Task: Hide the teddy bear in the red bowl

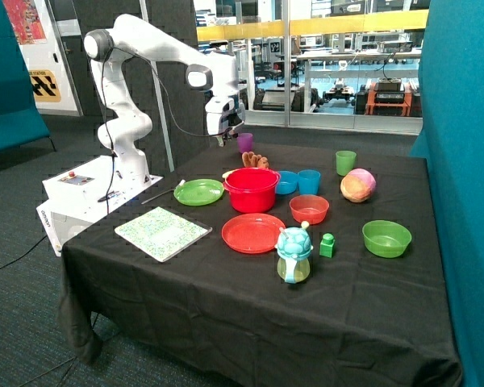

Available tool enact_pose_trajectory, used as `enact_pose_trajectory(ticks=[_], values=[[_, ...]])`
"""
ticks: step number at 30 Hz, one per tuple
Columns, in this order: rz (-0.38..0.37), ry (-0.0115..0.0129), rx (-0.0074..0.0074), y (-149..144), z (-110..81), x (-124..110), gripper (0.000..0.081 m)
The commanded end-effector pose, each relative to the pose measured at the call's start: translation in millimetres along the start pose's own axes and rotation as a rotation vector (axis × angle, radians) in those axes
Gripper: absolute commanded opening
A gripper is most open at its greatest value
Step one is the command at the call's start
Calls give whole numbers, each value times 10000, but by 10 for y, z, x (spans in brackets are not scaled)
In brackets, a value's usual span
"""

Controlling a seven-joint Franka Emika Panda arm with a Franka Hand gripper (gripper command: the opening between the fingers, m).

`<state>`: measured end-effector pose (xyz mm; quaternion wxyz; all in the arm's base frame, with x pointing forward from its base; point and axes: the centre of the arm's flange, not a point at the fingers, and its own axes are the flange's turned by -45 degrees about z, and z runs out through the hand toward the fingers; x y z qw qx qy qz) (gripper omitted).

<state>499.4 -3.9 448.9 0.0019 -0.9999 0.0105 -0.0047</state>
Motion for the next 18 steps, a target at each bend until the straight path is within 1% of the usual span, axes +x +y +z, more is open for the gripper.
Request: enact_pose_trajectory(ticks=[1,4,6,7,8,11,18], values=[[628,-92,-42,-39,-11,5,808],[825,-92,-43,-43,-2,-3,808],[905,-92,-44,-48,8,-8,611],[928,-92,-44,-52,15,-11,561],[946,-92,-44,-58,23,-15,535],[985,-92,-44,-82,47,-32,515],[878,-92,-43,-195,128,-81,518]])
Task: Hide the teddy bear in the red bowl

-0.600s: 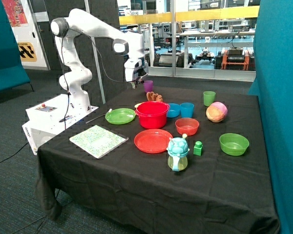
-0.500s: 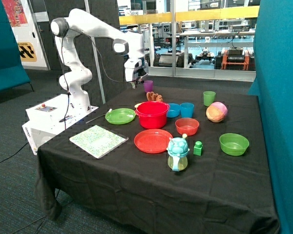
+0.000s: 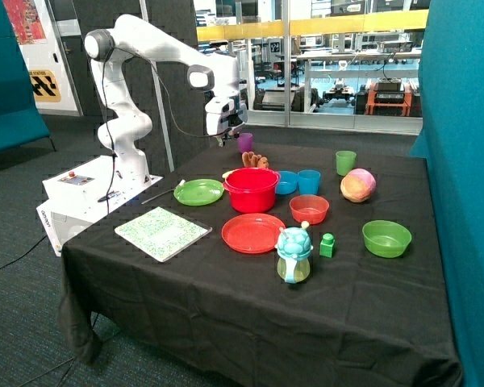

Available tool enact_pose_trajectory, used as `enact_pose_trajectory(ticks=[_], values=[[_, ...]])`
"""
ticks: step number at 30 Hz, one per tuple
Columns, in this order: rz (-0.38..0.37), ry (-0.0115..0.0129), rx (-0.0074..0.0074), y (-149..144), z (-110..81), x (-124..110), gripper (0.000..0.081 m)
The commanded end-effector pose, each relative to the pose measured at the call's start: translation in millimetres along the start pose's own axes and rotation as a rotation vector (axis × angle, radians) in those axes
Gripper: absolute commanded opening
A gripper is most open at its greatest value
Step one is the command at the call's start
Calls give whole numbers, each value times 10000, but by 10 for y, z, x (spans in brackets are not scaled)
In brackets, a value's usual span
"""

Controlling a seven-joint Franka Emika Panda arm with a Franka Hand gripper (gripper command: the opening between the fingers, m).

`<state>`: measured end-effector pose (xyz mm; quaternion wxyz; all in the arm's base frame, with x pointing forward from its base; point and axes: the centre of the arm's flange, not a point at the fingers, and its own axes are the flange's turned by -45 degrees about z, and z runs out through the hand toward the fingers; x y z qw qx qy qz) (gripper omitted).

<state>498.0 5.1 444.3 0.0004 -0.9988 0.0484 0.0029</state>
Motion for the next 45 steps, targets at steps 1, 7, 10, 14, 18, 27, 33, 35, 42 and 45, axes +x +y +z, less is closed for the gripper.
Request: enact_pose_trajectory(ticks=[1,7,10,14,18,27,33,35,42,45], values=[[88,58,-5,-122,93,-77,519],[-130,58,-6,-340,185,-111,532],[-247,58,-6,-463,226,-119,544],[-459,58,-7,-638,266,-133,562],[-649,58,-8,-827,317,-161,581],[-877,58,-8,-1220,488,-180,614],[-1096,58,-9,-1395,591,-224,670],[-1075,58,-9,-1449,633,-236,698],[-1082,58,-9,-1584,806,-234,752],[-1146,58,-9,-1655,874,-230,753]])
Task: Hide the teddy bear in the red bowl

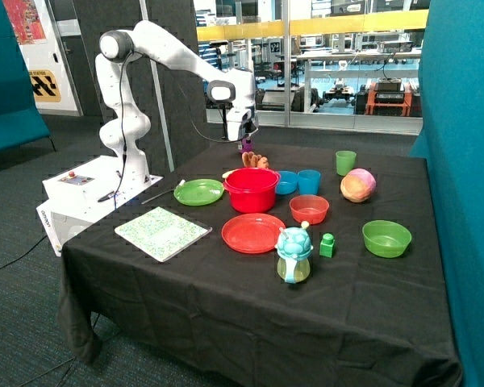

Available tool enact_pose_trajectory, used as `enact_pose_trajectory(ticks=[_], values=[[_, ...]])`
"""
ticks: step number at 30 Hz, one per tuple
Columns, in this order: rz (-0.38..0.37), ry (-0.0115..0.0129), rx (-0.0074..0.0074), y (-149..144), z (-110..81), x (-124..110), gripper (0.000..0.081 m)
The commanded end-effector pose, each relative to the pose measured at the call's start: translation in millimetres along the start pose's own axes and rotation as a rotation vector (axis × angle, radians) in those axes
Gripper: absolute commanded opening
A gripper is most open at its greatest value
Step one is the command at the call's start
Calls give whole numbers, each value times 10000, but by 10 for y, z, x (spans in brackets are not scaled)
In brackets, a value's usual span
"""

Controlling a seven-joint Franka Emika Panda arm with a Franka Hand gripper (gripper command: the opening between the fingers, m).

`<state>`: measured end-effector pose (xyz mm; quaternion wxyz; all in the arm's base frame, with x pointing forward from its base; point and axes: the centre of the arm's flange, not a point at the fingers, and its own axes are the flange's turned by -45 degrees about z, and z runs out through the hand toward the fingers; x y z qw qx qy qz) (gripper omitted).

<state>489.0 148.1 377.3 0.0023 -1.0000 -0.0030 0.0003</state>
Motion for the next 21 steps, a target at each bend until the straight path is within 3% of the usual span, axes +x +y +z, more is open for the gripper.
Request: enact_pose_trajectory(ticks=[1,21], values=[[-147,6,-45,-269,225,21,753],[-808,5,-46,-604,567,118,764]])
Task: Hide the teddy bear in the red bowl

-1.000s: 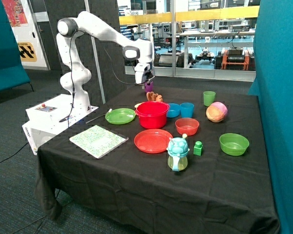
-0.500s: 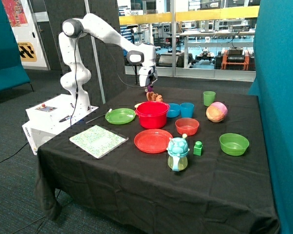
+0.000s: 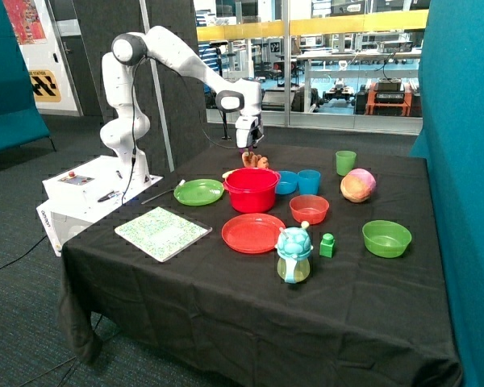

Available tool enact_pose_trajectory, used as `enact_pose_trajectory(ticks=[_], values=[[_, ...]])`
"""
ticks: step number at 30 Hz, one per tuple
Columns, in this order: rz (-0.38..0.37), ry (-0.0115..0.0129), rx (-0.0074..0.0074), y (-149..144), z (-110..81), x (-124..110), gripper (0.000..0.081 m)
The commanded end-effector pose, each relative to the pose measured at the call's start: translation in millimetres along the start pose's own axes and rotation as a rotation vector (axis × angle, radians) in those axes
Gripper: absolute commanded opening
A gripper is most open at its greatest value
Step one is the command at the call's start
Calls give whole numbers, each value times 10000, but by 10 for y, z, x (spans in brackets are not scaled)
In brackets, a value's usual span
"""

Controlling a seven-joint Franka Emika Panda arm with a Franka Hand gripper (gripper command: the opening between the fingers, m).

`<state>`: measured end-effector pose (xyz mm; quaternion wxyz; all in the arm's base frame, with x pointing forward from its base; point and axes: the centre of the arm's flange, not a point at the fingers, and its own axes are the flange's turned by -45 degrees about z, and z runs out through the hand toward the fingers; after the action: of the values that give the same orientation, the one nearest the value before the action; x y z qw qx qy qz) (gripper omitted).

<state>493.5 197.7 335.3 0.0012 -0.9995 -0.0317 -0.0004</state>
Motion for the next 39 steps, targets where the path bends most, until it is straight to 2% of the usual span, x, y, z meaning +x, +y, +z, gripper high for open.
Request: enact_pose_trajectory(ticks=[1,14,34,39], values=[[-240,-8,-24,-97,151,87,764],[-217,-8,-24,70,228,99,760],[-441,-9,-24,92,485,261,737],[-657,-9,-24,27,566,288,656]])
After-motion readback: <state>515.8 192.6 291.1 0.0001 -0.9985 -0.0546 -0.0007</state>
